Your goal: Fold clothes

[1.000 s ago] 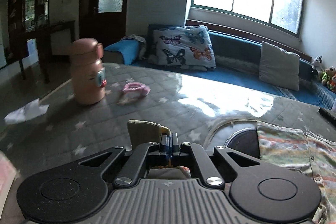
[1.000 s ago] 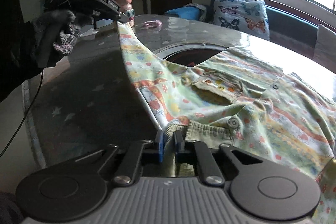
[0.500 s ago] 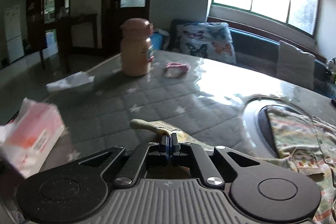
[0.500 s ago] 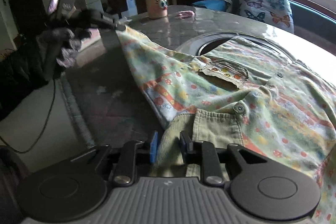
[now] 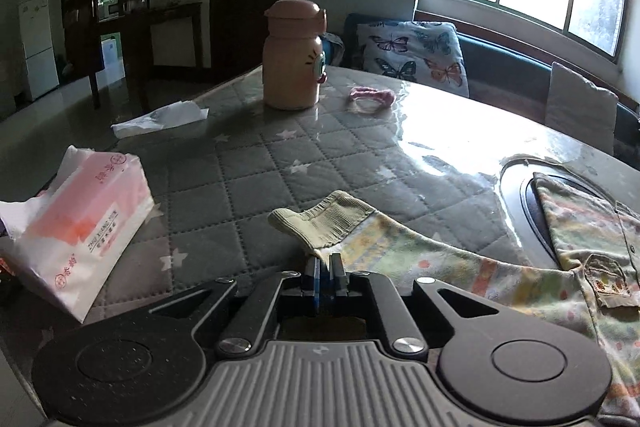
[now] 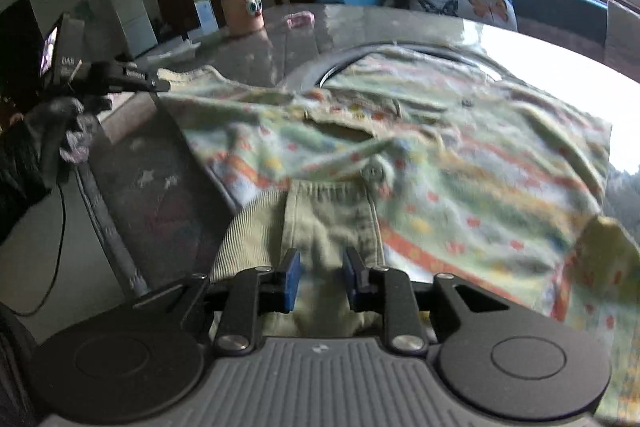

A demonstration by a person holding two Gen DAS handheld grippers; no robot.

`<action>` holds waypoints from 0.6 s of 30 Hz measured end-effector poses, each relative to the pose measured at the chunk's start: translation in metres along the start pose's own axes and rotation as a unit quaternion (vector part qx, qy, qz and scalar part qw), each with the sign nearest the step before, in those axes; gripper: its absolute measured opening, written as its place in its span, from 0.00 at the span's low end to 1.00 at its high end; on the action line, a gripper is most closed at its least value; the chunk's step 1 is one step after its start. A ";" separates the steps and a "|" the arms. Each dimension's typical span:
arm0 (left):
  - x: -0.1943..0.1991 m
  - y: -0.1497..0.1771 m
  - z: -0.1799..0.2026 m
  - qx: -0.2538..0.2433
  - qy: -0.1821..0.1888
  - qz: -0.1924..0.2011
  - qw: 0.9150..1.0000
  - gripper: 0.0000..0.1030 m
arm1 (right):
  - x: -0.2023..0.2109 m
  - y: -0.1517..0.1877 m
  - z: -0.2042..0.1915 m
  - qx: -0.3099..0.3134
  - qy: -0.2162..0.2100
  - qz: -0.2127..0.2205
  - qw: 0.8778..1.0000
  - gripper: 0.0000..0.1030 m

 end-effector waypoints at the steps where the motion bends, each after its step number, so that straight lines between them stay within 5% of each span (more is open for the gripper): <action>1: -0.001 0.000 -0.001 -0.003 -0.002 -0.001 1.000 0.09 | 0.001 0.001 -0.001 0.002 0.001 0.000 1.000 0.22; 12: -0.003 0.000 -0.025 0.003 -0.060 0.001 0.998 0.19 | -0.010 -0.010 -0.013 0.024 -0.002 0.015 1.000 0.29; 18: 0.019 -0.001 -0.019 -0.001 -0.027 0.018 0.999 0.20 | -0.021 -0.011 -0.019 0.039 0.019 0.006 0.999 0.29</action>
Point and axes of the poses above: each gripper's, at about its wrist camera, not at the fingertips, and x roughly against the way its jaws point, z to its right, y to its underside, the point moved 3 cm from there along -x, roughly the way its jaws point, and after that the axes turned 14 degrees about -y, right-handed, at the moved point
